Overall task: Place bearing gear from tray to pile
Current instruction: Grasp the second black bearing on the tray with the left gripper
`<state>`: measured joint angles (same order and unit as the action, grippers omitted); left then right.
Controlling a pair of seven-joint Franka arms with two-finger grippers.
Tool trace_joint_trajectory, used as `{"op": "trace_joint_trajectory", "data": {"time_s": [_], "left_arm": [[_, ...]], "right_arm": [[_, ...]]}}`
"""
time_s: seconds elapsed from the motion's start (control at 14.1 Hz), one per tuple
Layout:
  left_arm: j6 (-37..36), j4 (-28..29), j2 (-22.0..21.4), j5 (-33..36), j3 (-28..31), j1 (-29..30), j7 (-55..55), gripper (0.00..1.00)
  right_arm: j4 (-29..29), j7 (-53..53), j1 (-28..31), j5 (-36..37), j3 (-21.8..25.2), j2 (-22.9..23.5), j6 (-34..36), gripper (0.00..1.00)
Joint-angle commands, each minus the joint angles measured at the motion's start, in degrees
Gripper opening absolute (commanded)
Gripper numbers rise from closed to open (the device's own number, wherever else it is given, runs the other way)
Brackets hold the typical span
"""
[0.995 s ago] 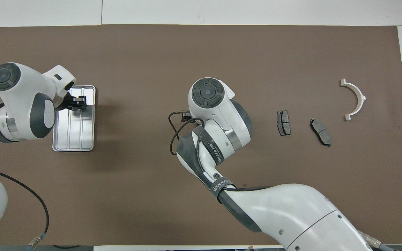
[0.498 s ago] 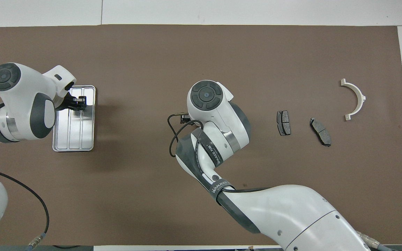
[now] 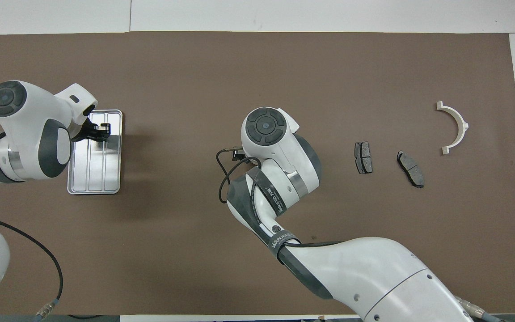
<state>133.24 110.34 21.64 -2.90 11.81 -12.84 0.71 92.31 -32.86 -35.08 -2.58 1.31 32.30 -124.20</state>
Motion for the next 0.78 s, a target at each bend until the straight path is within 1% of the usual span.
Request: {"op": "trace_joint_trajectory", "data": {"time_s": [0.0, 0.21, 0.5, 0.71], "left_arm": [[0.7, 0.9, -0.5, -0.3, -0.3, 0.5, 0.8, 0.08], [-1.8, -0.5, -0.6, -0.4, -0.3, 0.5, 0.5, 0.07], [-9.4, -4.9, -1.5, -3.0, -0.3, 0.2, 0.1, 0.07], [-11.3, -5.1, -3.9, -5.6, -0.4, -0.4, -2.3, 0.07]], "right_arm": [[2.3, 2.1, 0.1, -1.4, -0.1, -1.4, -1.6, 1.0], [2.4, 2.1, 0.1, -1.4, -0.1, -1.4, -1.7, 1.0], [2.3, 2.1, 0.1, -1.5, -0.1, -1.4, -1.7, 1.0], [2.4, 2.1, 0.1, -1.5, -0.4, -1.1, -3.2, 1.0]]}}
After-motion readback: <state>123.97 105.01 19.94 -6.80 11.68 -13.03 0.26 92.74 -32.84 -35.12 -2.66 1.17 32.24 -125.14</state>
